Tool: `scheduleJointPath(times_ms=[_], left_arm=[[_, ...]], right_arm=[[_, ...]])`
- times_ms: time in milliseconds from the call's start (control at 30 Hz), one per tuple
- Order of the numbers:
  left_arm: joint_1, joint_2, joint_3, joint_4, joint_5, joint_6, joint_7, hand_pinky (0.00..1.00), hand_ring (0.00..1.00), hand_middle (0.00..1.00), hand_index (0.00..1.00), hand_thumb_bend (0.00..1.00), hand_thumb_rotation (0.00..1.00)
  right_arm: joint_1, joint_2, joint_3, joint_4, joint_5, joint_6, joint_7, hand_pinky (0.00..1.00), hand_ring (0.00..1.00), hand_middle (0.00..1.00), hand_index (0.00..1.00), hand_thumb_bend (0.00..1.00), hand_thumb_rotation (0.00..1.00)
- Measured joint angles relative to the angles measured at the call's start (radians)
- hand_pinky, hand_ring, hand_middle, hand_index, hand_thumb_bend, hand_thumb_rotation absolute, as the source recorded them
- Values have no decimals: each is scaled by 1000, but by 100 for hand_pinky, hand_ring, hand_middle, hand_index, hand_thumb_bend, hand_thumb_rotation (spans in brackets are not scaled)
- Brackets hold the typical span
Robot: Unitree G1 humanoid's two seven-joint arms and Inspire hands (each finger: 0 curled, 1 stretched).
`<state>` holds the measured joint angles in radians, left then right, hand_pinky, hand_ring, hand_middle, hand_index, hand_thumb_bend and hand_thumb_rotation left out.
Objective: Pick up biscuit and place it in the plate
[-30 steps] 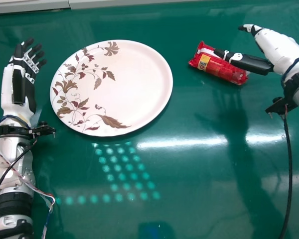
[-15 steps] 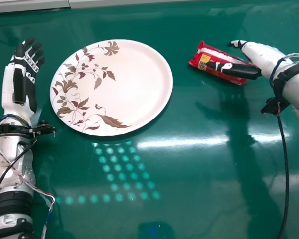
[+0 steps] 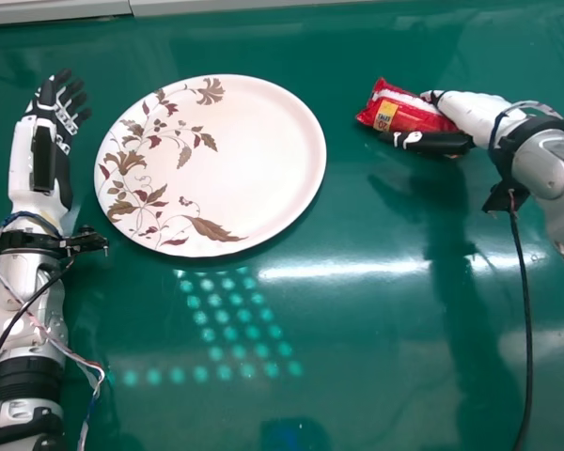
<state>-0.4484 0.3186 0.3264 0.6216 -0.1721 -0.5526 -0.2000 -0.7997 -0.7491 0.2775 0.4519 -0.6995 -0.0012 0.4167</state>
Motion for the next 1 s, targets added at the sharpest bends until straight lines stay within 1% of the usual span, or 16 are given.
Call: scheduleJointPath(times_ms=[100, 233, 300, 500, 533, 667, 700, 733, 767, 800, 833, 867, 900, 933, 1000], left_arm=[[0, 0, 0, 0, 0, 0, 0, 93, 95, 95, 94, 80, 77], [0, 0, 0, 0, 0, -1, 0, 93, 96, 95, 94, 81, 77], [0, 0, 0, 0, -1, -1, -1, 93, 96, 95, 94, 79, 76], [-5, 2, 0, 11, -8, -4, -19, 90, 94, 93, 92, 78, 73], [-7, 2, 0, 12, -8, -6, -22, 89, 94, 93, 92, 79, 73], [-11, 4, 1, 21, -31, -10, -42, 92, 95, 94, 93, 80, 72], [-12, 4, 1, 23, -36, -12, -46, 92, 95, 94, 93, 80, 72], [-12, 5, 1, 24, -40, -14, -48, 92, 95, 94, 93, 80, 72], [-12, 5, 1, 24, -44, -17, -49, 92, 95, 94, 93, 80, 72], [-12, 5, 1, 24, -45, -19, -49, 91, 95, 94, 93, 81, 72], [-11, 5, 1, 23, -45, -19, -49, 92, 95, 94, 93, 81, 72], [-11, 5, 1, 22, -45, -19, -48, 92, 95, 93, 93, 82, 73], [-11, 5, 1, 19, -45, -20, -48, 91, 95, 94, 94, 82, 73], [-12, 4, 1, 17, -45, -20, -48, 90, 95, 93, 94, 82, 73], [-12, 4, 1, 16, -45, -25, -47, 90, 94, 93, 93, 81, 74]], right_arm=[[-9, 0, 8, 10, -7, -2, -1, 95, 100, 100, 100, 100, 55], [-20, 0, 14, 25, -13, -1, 3, 97, 100, 100, 100, 100, 56], [-33, 0, 19, 41, -13, -1, 8, 94, 100, 100, 100, 100, 57], [-71, -3, 46, 96, -38, -12, 19, 87, 99, 100, 100, 100, 51], [-84, -5, 54, 107, -46, -12, 29, 88, 98, 100, 100, 100, 49], [-111, -9, 91, 119, -101, -11, 43, 85, 97, 100, 100, 100, 43], [-116, -10, 102, 121, -118, -11, 43, 83, 96, 99, 100, 100, 40], [-120, -11, 111, 123, -133, -11, 40, 82, 95, 98, 99, 100, 34], [-122, -11, 118, 124, -149, -11, 34, 82, 94, 97, 99, 100, 30], [-125, -12, 128, 128, -166, -11, 25, 79, 91, 95, 98, 100, 26], [-131, -13, 146, 135, -194, -11, 13, 73, 85, 90, 96, 99, 17], [-139, -14, 164, 143, -223, -12, -10, 63, 73, 83, 92, 92, 9], [-150, -17, 189, 156, -265, -17, -45, 50, 60, 74, 85, 73, 5], [-158, -23, 216, 168, -307, -23, -91, 41, 51, 64, 77, 63, 2], [-161, -33, 257, 199, -377, -42, -200, 30, 42, 53, 64, 54, 1]])
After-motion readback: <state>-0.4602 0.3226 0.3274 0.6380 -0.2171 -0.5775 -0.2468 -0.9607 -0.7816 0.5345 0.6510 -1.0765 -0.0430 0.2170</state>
